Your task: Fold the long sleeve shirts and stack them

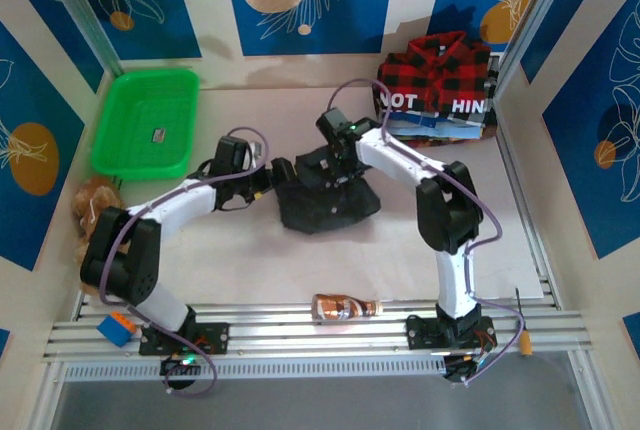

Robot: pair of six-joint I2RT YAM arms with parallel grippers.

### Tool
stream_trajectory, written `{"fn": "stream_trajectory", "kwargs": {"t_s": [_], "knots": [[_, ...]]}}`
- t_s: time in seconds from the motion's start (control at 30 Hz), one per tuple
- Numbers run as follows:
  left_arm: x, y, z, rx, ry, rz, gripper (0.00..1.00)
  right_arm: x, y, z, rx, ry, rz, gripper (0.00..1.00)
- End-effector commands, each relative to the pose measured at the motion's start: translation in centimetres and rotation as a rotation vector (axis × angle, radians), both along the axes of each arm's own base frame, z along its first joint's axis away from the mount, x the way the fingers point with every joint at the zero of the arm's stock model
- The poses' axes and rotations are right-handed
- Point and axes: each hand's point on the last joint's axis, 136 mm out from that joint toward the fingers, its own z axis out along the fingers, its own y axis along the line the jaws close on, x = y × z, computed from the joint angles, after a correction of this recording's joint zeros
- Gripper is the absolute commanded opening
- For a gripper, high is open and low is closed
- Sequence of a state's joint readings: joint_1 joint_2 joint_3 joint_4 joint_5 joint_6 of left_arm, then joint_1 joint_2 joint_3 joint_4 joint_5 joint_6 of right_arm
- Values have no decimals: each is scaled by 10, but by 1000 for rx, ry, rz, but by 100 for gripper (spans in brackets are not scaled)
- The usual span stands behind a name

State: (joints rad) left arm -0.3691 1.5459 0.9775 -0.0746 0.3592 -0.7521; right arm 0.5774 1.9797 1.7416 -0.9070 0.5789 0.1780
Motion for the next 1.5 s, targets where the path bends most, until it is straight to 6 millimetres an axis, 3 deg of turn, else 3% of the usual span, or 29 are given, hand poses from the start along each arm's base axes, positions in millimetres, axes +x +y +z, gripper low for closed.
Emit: {"fn": "stream_trajectory", "kwargs": {"t_s": [0.0,0.17,0.3,0.43,0.7,0.87,1.13,1.47], "knots": [[10,5,51,22,-133,-14,100,28,-34,96,-121,-263,-7,0],[19,7,94,4,-225,-13,100,49,-40,162,-98,-417,-1,0],[24,8,117,9,-276,-10,100,63,-40,196,-91,-487,9,0],[26,11,122,21,-288,-7,100,78,-40,221,-93,-553,14,0],[22,23,112,38,-270,9,100,94,-52,266,-68,-653,2,0],[17,29,111,59,-278,17,100,95,-72,285,-33,-690,-45,0],[11,38,109,85,-267,35,100,99,-102,297,15,-715,-107,0],[8,50,113,113,-262,50,100,113,-138,292,49,-708,-176,0]]}}
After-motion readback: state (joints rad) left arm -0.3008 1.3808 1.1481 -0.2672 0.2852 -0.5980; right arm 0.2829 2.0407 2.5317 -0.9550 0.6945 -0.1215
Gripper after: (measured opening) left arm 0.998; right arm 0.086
